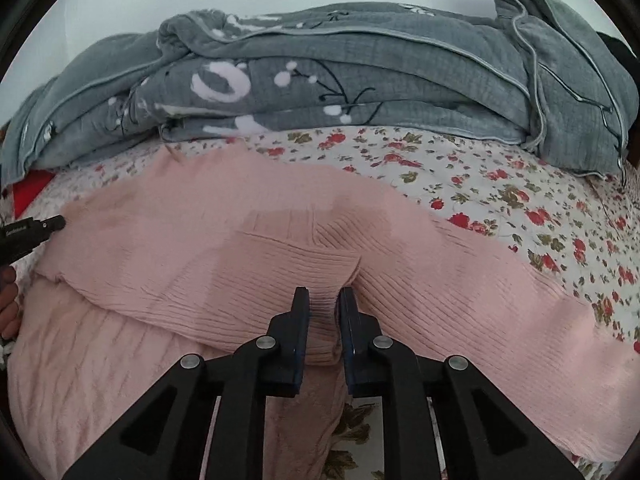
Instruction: Fold small clothes
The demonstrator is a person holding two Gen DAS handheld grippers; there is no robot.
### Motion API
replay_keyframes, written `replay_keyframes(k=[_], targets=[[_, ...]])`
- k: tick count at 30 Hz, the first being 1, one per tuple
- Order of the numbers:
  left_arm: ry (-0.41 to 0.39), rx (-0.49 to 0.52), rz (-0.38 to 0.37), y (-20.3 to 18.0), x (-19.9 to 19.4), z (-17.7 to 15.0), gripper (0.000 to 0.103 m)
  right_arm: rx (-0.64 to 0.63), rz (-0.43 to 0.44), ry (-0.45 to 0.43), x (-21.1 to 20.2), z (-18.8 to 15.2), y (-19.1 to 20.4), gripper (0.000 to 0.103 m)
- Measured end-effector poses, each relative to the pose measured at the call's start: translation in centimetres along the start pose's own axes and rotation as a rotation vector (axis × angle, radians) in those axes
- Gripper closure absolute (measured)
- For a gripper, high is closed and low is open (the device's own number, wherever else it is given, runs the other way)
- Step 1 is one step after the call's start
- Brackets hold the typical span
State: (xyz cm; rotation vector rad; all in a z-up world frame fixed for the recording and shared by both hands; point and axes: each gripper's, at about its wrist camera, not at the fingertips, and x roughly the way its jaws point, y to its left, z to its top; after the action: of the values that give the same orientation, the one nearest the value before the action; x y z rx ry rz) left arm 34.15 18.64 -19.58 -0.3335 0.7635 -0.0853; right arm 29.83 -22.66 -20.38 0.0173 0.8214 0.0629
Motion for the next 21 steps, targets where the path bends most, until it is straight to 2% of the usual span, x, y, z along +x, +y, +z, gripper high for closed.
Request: replay_keyframes(k=[1, 2, 3, 4, 5, 7, 9, 11, 14, 16, 18, 21], targets=[[0.004, 0.036, -0.046, -0.7, -0.4, 0.0, 0.081, 0.004, -0.003, -0.025, -0.6, -0.1, -0.1, 0.088], [-0.012, 0.078, -0.086, -1.6, -0.9, -0.1, 0.080, 0.006, -0.010, -0.045, -1.1, -0.2, -0.2, 0.084], [-0.032, 0.113, -0.101, -2.5, -1.1, -0.4, 0.073, 0.007, -0.018, -0.066, -1.6, -0.3, -0.4, 0.080], [-0.042, 0.154, -0.103, -3.4, -1.0, -0.6, 0.065, 0.008, -0.028, -0.078, -1.9, -0.4, -0.5, 0.069], [-0.036, 0.187, -0.090, -4.1, -0.6, -0.9, 0.048, 0.008, -0.037, -0.073, -1.8, -0.5, -0.5, 0.066], [0.029, 0.247, -0.011, -5.2, 1.7, -1.8, 0.047, 0.012, -0.052, 0.011, -0.2, -0.4, -0.7, 0.066], [0.085, 0.239, 0.024, -5.0, 3.1, -2.0, 0.050, 0.025, -0.040, 0.029, 0.0, -0.3, -1.0, 0.066], [0.070, 0.214, -0.004, -4.4, 2.8, -1.7, 0.050, 0.044, -0.016, -0.019, -1.5, -0.4, -1.6, 0.066], [0.059, 0.209, 0.008, -4.2, 2.7, -1.7, 0.050, 0.043, -0.008, -0.078, -3.9, -1.2, -2.7, 0.065], [0.052, 0.225, 0.031, -4.4, 2.3, -2.0, 0.049, 0.052, -0.045, -0.111, -5.4, -1.9, -3.5, 0.064], [0.053, 0.244, 0.062, -4.9, 2.1, -2.3, 0.045, 0.084, -0.137, -0.138, -6.8, -2.4, -4.6, 0.064], [0.033, 0.266, 0.124, -5.4, 1.3, -3.4, 0.043, 0.125, -0.151, -0.168, -8.8, -2.7, -6.5, 0.064]])
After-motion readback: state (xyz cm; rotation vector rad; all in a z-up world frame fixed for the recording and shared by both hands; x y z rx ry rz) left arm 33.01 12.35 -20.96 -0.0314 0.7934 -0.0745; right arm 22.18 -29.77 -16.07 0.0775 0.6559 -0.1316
